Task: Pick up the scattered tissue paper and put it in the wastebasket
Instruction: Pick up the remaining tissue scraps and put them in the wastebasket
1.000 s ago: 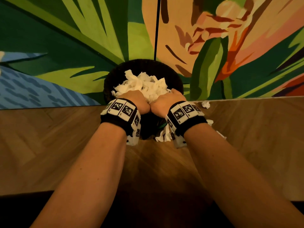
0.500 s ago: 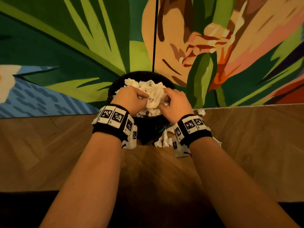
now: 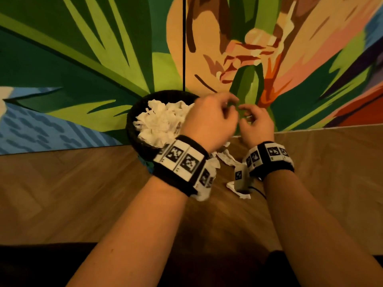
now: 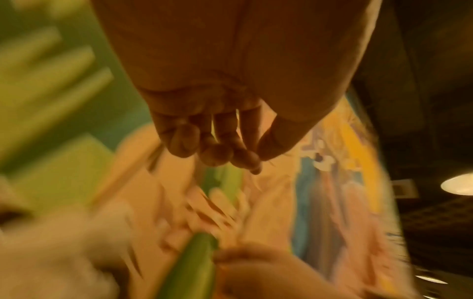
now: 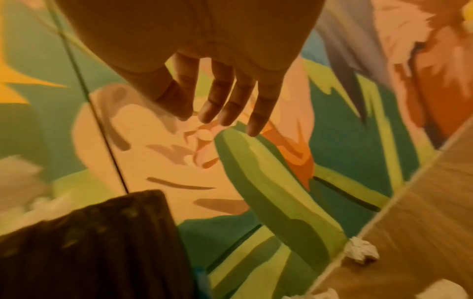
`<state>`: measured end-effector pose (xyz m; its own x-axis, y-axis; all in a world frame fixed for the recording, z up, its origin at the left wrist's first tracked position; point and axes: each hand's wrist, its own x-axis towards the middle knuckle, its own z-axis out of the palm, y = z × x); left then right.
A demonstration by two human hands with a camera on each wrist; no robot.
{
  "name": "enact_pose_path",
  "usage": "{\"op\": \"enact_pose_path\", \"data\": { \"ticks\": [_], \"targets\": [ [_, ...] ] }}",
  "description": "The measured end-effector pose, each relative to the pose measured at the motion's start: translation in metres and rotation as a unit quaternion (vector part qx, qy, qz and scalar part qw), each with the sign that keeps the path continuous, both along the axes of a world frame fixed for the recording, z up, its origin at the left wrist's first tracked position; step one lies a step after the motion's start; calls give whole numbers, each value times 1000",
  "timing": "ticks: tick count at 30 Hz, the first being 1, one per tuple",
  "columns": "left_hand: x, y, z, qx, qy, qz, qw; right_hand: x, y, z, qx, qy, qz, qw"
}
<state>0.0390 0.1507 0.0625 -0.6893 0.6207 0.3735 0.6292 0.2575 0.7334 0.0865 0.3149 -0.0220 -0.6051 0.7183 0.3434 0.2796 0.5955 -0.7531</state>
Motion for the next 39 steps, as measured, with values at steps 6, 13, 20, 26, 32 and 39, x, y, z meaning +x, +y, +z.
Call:
{"op": "enact_pose_path", "data": {
  "ticks": [6, 13, 20, 26, 32, 39],
  "targets": [
    [27, 46, -77, -161, -25, -101, 981, 30, 38, -55, -82, -94, -65, 990],
    [6, 49, -210, -418, -133, -101, 893, 72, 32, -156, -159, -313, -57, 935],
    [12, 42, -280, -489, -139, -136, 851, 87, 4, -202, -162, -498, 138, 841],
    [22, 40, -295, -526, -103, -100, 838, 106, -2, -228, -141, -528, 129, 827],
    [23, 32, -298, -507, -121, -101, 847, 114, -3, -233, -288, -418, 2, 862],
    [32, 27, -300, -367, -44, -50, 928, 102, 44, -222, -250, -331, -151, 897]
  ]
}}
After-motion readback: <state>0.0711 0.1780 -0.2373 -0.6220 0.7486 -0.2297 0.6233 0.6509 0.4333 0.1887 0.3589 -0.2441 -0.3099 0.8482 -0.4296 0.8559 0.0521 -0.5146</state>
